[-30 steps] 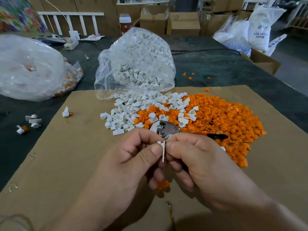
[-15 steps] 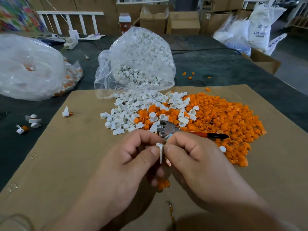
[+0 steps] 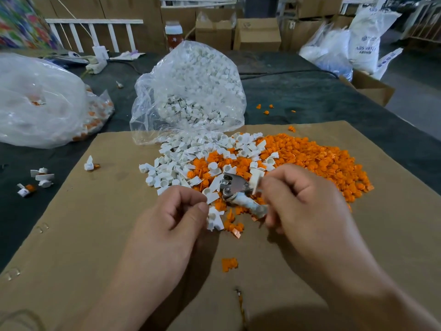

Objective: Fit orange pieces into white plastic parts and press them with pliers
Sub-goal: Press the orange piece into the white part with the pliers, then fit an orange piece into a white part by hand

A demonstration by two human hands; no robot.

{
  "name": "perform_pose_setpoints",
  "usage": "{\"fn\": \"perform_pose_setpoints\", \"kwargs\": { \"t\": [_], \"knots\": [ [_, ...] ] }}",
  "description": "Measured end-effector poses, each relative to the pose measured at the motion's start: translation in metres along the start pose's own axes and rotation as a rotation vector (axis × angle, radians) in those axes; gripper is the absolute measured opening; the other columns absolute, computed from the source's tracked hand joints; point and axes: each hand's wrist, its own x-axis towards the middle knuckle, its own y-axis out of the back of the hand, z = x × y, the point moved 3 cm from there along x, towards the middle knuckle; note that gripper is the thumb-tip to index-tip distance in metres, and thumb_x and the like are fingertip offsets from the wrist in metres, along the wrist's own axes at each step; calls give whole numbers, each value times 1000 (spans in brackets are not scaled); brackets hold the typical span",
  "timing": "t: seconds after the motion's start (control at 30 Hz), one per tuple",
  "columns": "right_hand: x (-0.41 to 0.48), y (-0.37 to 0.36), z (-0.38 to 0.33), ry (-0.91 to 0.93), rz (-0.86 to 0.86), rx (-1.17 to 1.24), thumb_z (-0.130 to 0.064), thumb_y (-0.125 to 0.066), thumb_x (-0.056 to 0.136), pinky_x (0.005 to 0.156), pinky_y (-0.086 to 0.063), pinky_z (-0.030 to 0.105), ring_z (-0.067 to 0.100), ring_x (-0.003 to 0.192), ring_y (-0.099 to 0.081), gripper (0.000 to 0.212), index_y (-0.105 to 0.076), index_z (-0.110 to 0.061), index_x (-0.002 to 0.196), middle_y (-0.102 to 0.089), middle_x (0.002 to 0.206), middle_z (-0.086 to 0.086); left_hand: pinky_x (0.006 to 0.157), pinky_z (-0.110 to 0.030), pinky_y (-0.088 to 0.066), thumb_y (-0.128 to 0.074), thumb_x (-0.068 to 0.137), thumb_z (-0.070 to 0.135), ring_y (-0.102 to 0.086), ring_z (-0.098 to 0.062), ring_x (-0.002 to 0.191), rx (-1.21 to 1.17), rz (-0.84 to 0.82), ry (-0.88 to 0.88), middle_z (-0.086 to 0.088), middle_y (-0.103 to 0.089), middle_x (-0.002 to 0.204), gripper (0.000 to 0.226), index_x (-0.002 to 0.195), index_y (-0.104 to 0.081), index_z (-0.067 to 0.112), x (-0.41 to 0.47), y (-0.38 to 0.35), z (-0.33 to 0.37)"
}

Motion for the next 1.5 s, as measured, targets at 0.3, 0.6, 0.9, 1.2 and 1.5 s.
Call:
{"fn": "perform_pose_setpoints", "kwargs": {
  "t": [0.3,0.6,0.9,1.2,1.5],
  "knots": [
    [27,82,31,-183,206,-777,-33,-55,81,47,-26,23,8,58,-47,22,-55,-23,61,-55,59,-6,57,-24,-43,-61,94,37,-58,5,79,276,131,44,18,-66,81,7,88,-60,37,12,12,-8],
    [21,118,82,-581,71,-834,-21,-61,81,52,-42,30,28,67,-58,22,-62,-9,64,-62,67,11,77,-34,-51,-62,92,27,-56,-6,88,526,13,-62,13,-51,102,13,102,-57,34,8,7,-4],
    [-12,13,-35,165,-329,-758,-59,-41,85,53,-38,29,5,65,-47,31,-41,-28,81,-52,70,-13,69,-36,-54,-62,89,27,-60,-16,86,713,-22,-236,10,-56,117,32,119,-66,36,7,-2,-3],
    [-32,-46,-9,397,-518,-754,-43,-34,102,69,-41,36,22,85,-49,25,-49,-24,109,-49,96,-2,67,-45,-53,-66,84,22,-58,-19,76,624,40,-255,10,-51,90,10,86,-60,31,10,-2,-4],
    [-18,-30,9,-447,-529,759,-32,-64,87,39,-40,25,13,43,-49,17,-73,-23,98,-57,65,5,75,-28,-50,-69,87,18,-57,-8,84,510,73,-200,11,-55,95,22,102,-67,34,10,0,-6]
  ]
}}
